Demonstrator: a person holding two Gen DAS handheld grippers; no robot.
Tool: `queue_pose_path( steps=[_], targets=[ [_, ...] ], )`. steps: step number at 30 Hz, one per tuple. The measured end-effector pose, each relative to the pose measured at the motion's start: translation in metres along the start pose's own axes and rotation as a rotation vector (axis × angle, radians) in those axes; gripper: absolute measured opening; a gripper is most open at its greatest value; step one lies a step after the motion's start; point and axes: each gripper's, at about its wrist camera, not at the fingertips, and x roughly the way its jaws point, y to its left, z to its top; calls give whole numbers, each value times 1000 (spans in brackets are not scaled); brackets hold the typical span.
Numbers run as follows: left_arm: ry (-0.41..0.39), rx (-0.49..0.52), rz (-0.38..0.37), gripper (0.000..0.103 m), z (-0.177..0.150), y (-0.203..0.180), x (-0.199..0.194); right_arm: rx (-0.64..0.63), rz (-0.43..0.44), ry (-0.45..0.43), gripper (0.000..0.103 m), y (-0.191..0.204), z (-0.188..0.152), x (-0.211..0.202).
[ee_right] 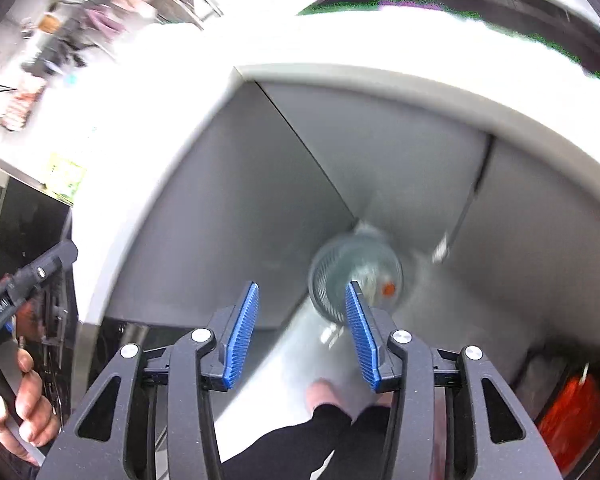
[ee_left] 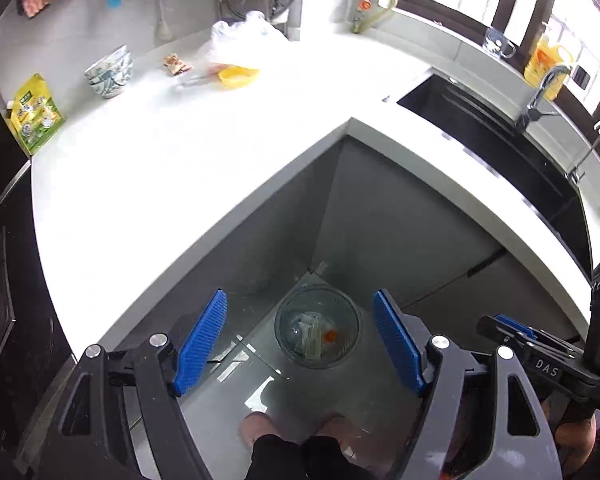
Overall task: Collect trash
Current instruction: 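Raise both tools back up to the countertop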
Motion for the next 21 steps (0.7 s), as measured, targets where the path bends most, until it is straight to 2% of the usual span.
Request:
queue_pose_path(
  steps=[4, 6, 11, 16, 21],
  targets=[
    [-49, -50, 41, 75, 24, 22, -25, -55, 27, -61, 52, 29, 33, -20],
    [-75, -71, 60, 76, 41, 34, -40, -76, 38, -79, 52, 43, 47, -21],
    [-129, -95, 90, 80, 85, 71, -49, -85, 56, -99, 54, 77, 92, -11],
    [-174, -78, 104, 81, 140, 107, -25, -122, 43, -138, 56, 127, 152, 15],
    [-183, -76, 91, 81, 206, 149, 9, -125, 21, -158, 60, 173, 219, 51]
  ],
)
